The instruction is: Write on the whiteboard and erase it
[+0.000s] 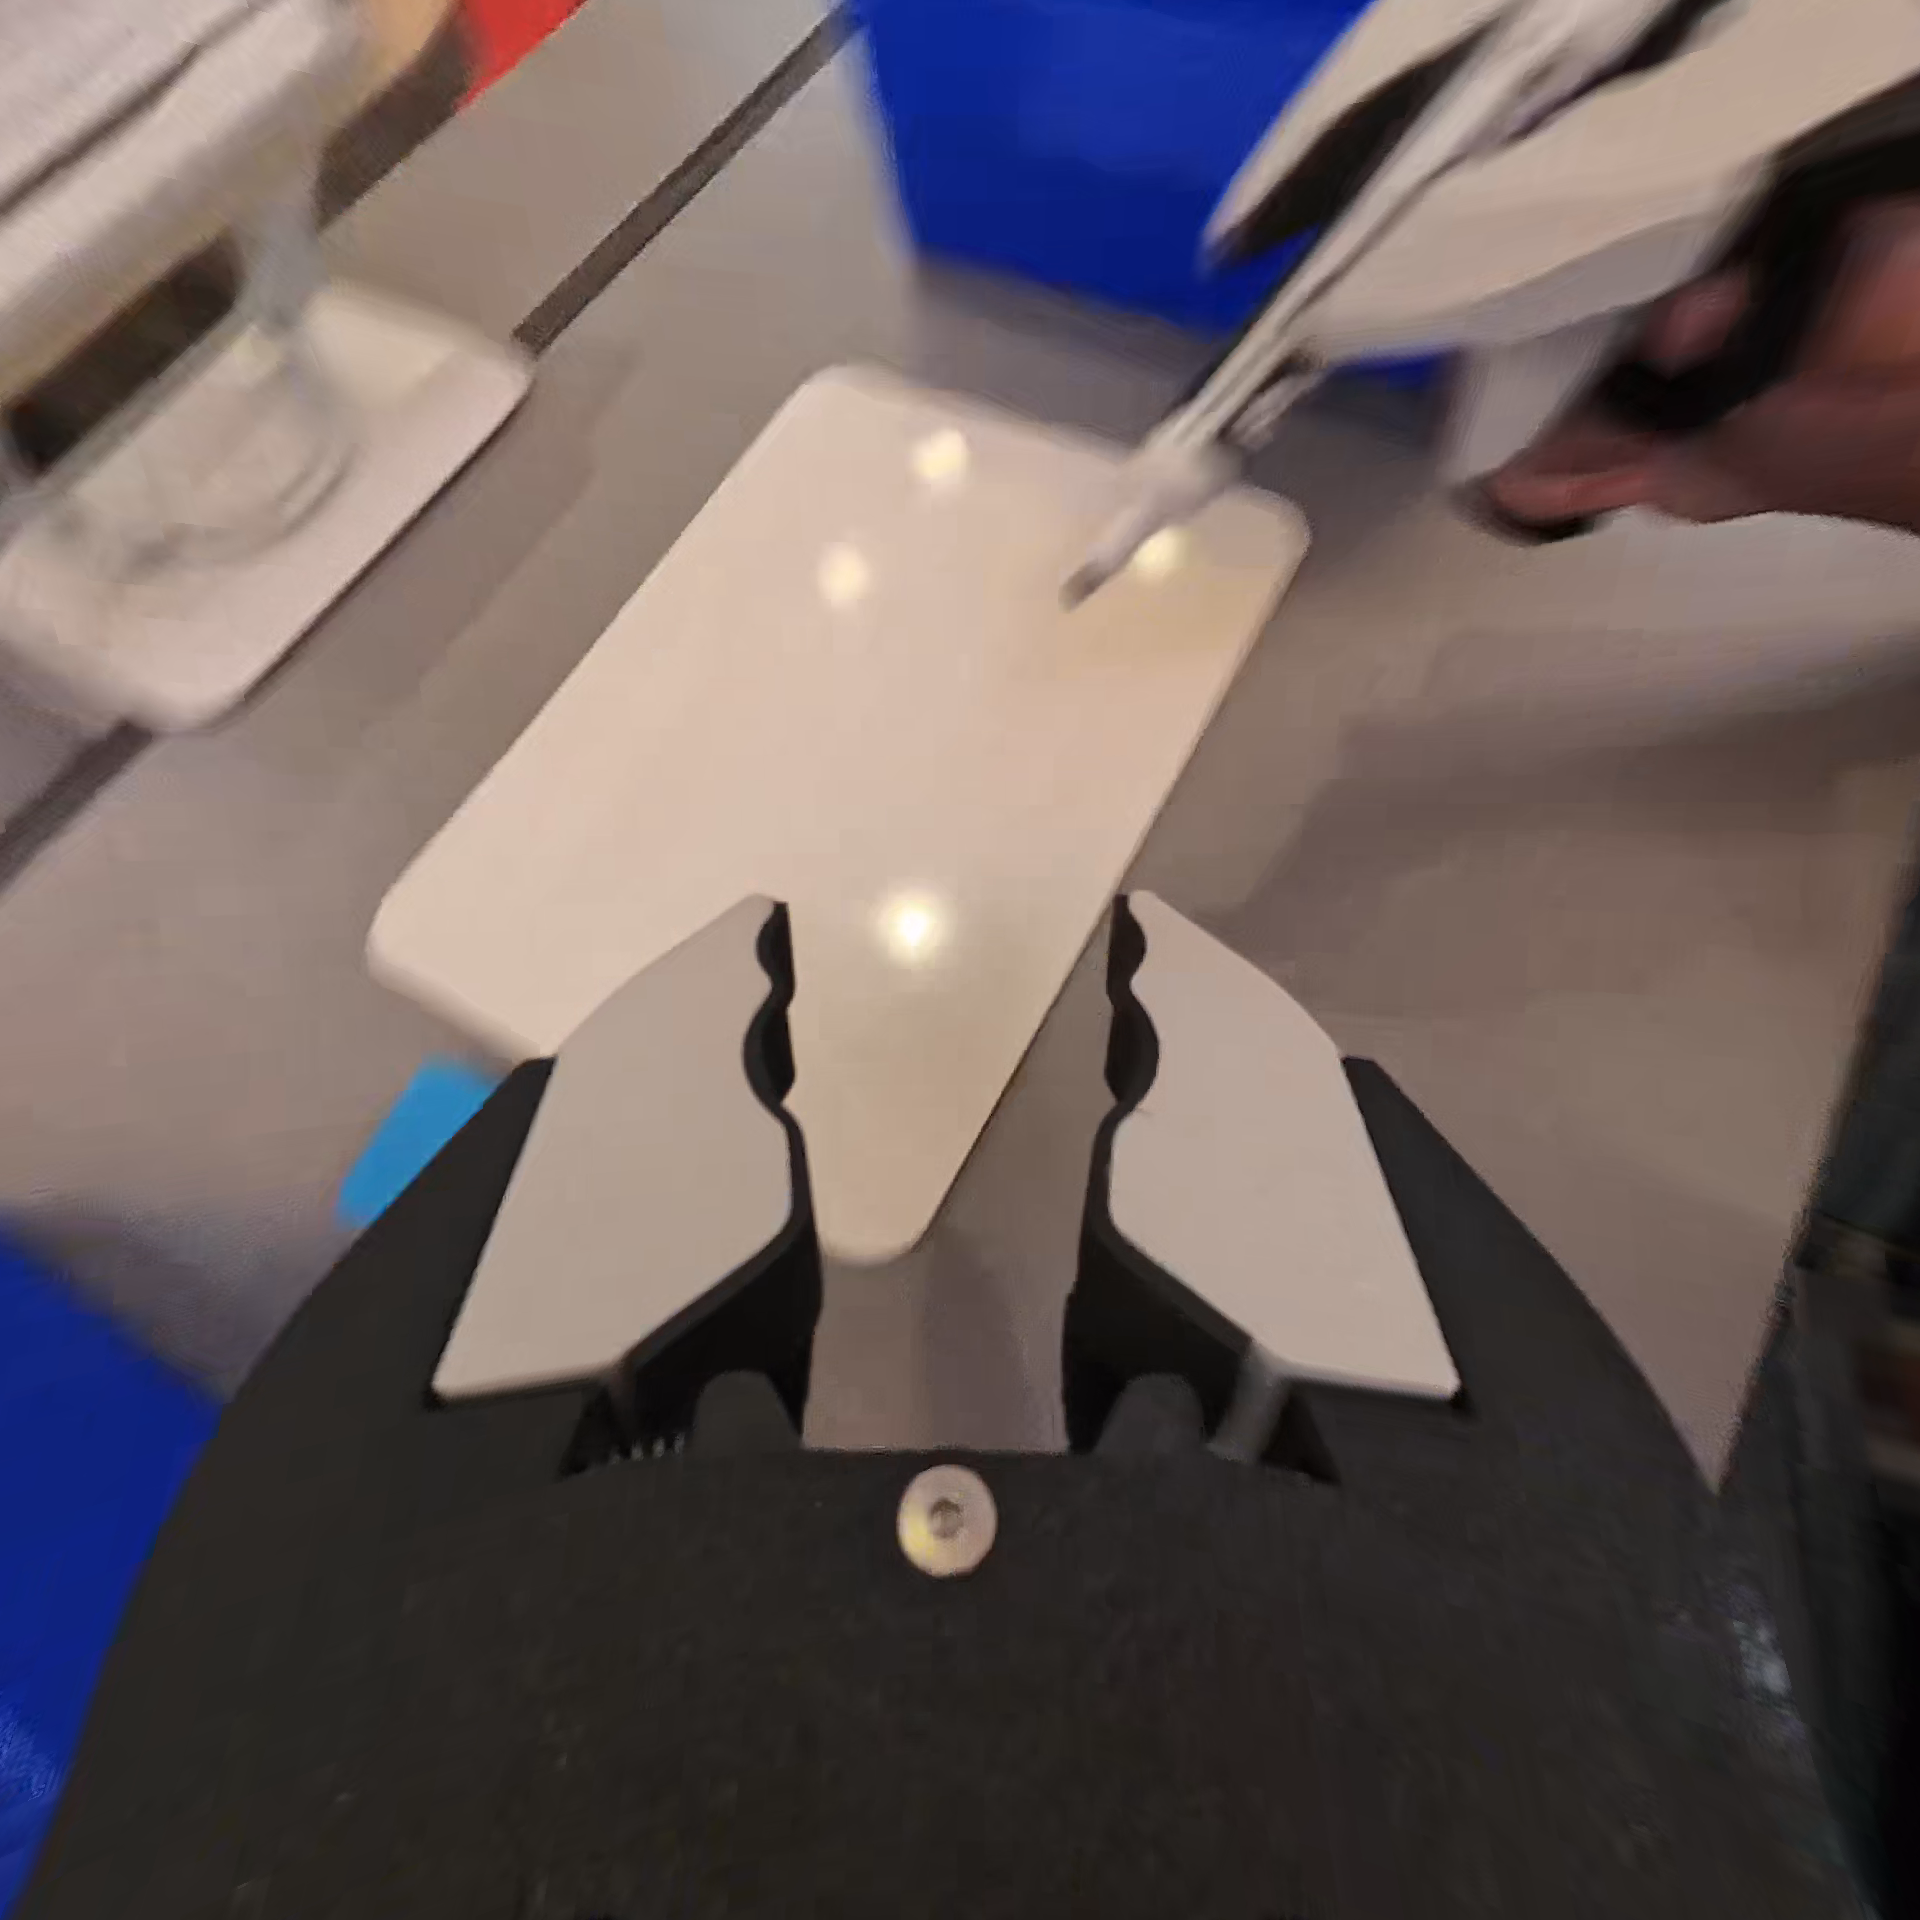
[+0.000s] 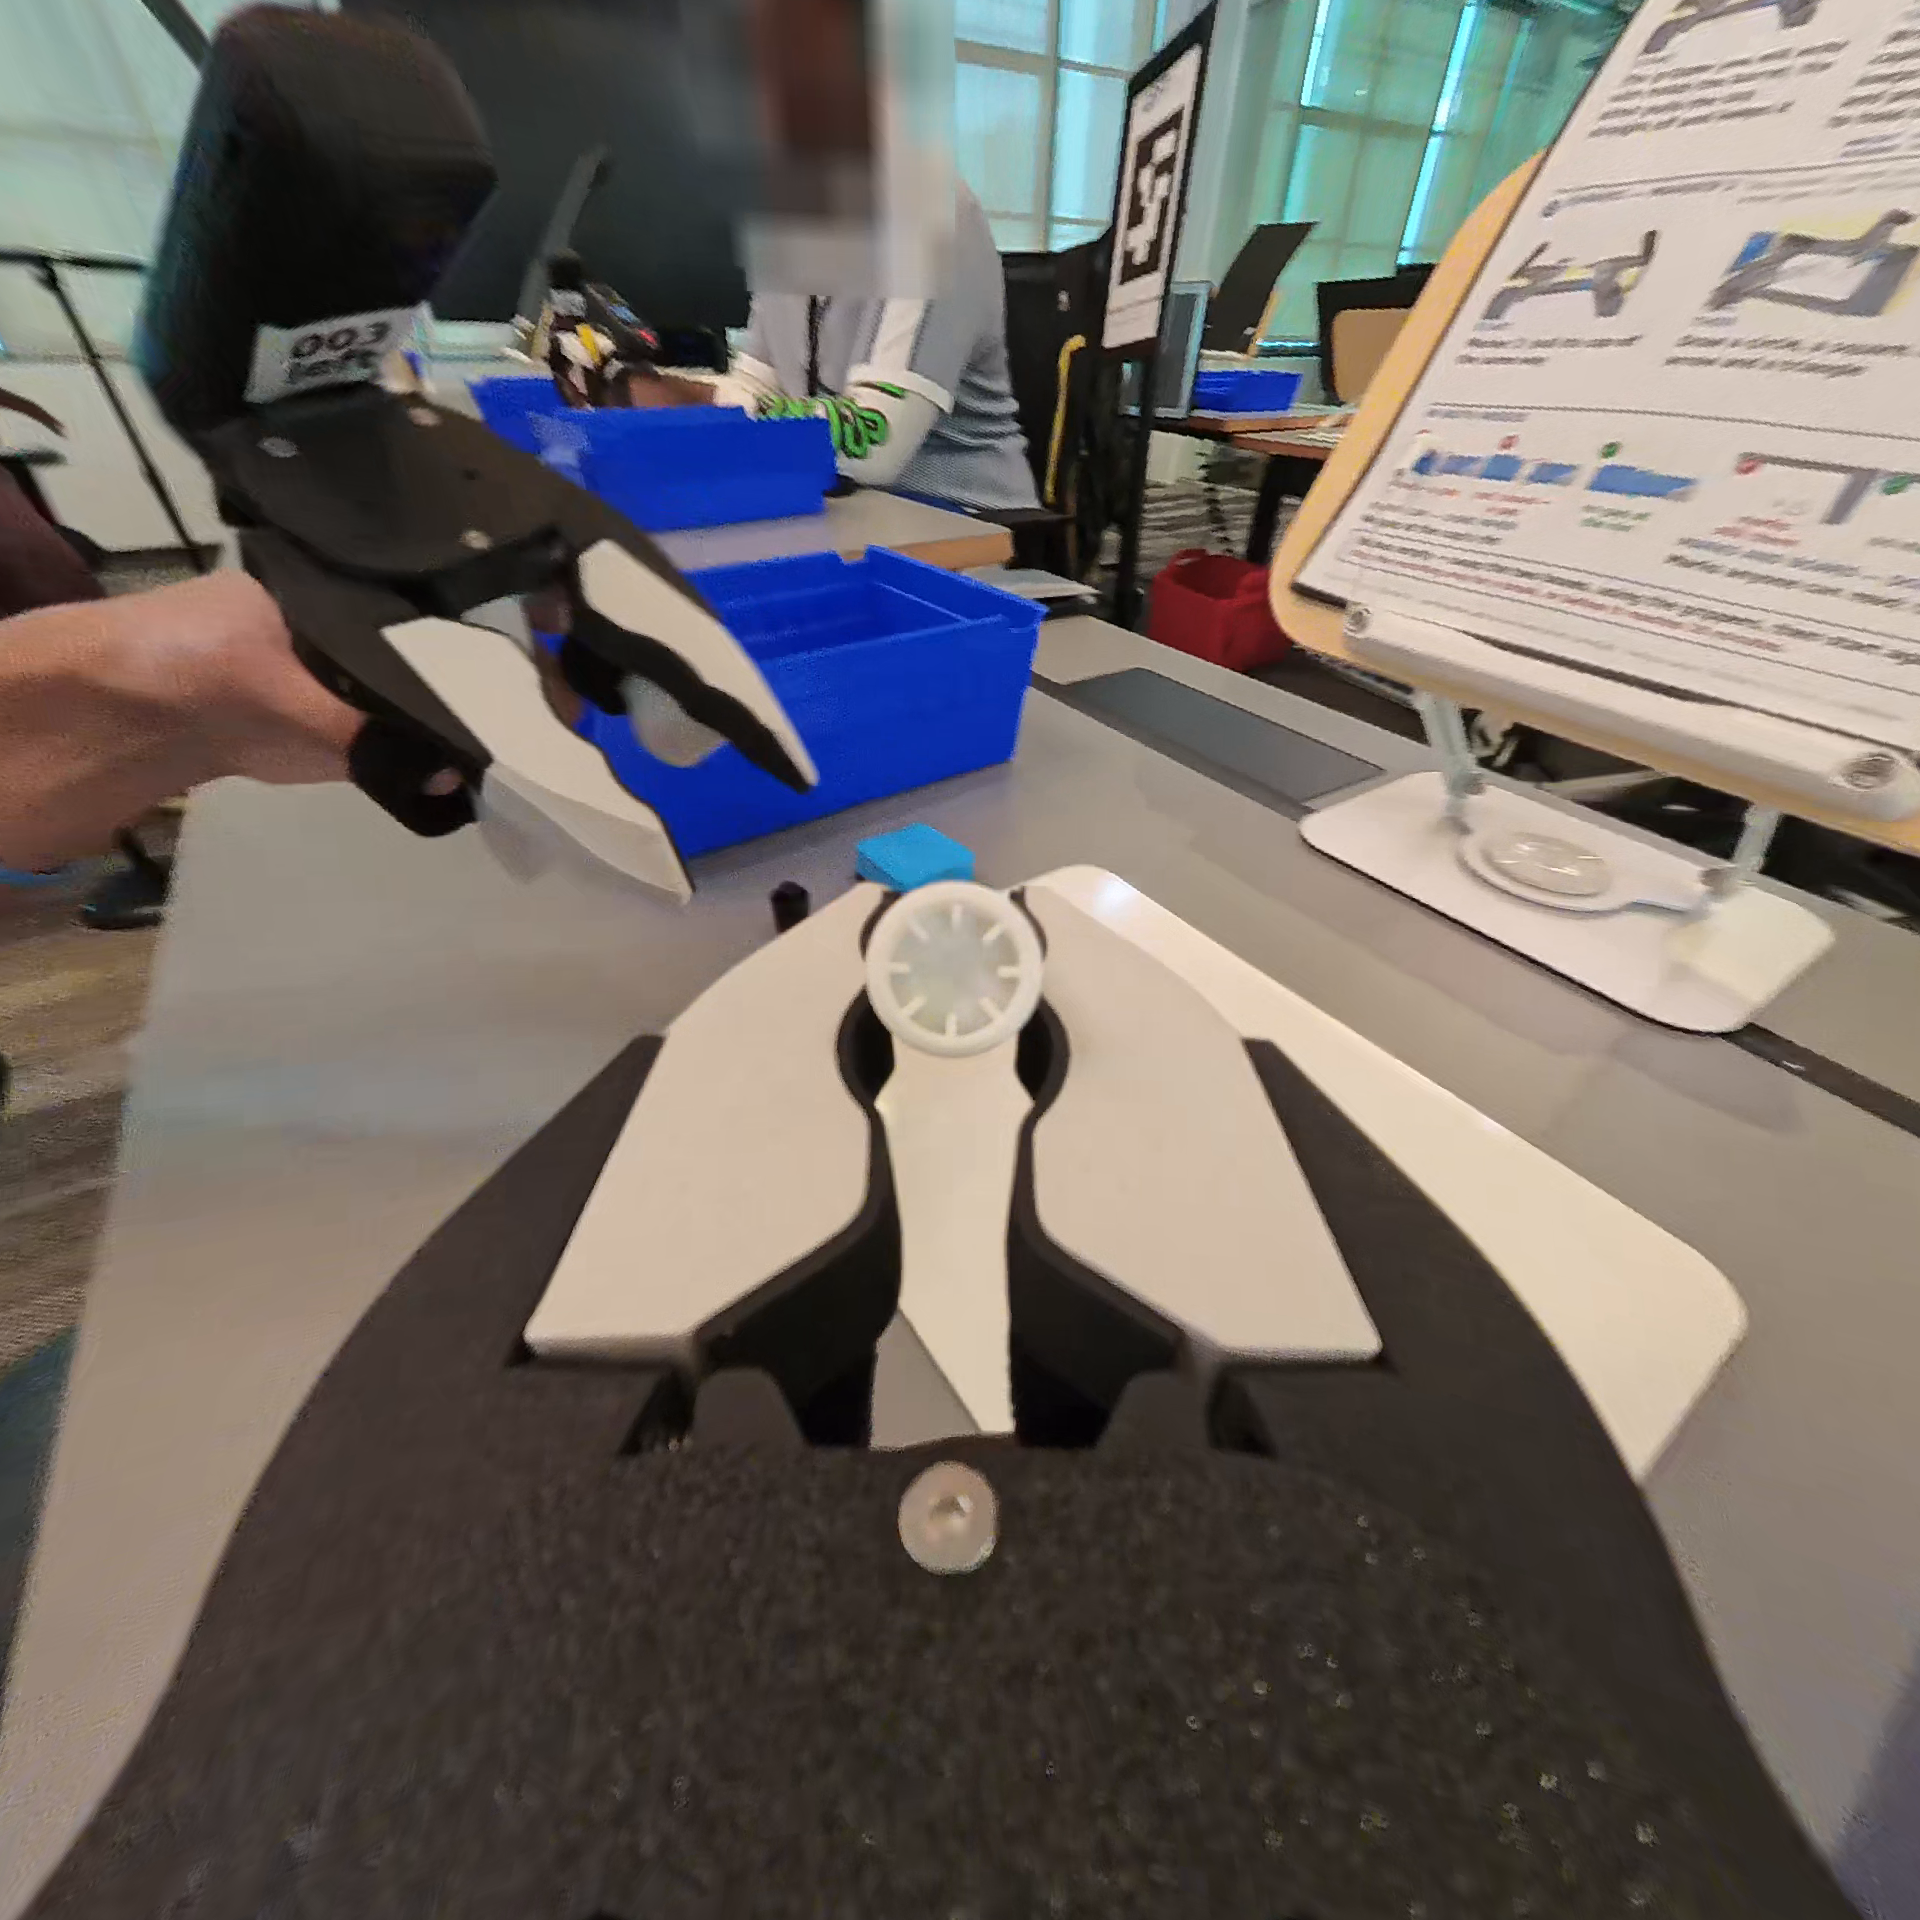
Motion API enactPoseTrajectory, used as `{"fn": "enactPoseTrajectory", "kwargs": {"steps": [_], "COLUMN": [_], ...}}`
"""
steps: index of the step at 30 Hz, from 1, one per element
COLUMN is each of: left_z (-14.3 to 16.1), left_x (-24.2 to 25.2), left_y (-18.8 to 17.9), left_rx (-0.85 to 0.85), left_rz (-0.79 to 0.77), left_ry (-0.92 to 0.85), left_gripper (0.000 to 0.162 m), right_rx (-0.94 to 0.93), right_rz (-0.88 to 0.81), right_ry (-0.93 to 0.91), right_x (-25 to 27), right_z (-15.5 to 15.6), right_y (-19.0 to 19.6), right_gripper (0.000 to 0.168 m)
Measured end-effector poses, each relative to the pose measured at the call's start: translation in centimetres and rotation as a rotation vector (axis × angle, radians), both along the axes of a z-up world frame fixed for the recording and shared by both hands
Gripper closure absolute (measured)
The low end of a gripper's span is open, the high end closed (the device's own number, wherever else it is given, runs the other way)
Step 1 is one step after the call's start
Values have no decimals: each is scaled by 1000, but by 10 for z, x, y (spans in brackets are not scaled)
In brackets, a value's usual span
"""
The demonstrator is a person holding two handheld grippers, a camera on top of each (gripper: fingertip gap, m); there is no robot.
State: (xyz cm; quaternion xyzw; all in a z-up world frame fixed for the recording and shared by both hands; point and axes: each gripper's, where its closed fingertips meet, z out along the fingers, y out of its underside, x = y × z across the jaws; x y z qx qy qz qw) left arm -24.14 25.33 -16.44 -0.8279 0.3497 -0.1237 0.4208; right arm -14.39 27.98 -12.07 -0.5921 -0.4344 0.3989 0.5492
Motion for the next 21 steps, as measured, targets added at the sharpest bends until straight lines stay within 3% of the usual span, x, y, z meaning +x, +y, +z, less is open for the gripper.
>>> {"fn": "enactPoseTrajectory", "kwargs": {"steps": [3,7,17,20,21], "left_z": [-49,-92,-114,-114,-114], "left_x": [-32,-48,-46,-47,-49], "left_y": [-15,-15,3,4,3], "left_rx": [-61,-115,-184,-175,-174], "left_rz": [216,334,334,327,329], "left_ry": [71,84,61,28,37], "left_gripper": [102,100,103,121,141], "right_rx": [12,-27,-93,-115,-116], "right_rz": [-37,-32,-22,-13,-12], "right_ry": [-28,-51,-37,-29,-31], "right_x": [5,8,15,14,13], "right_z": [-14,-31,-37,-38,-39], "right_y": [4,5,7,8,8], "right_gripper": [149,149,149,149,149]}}
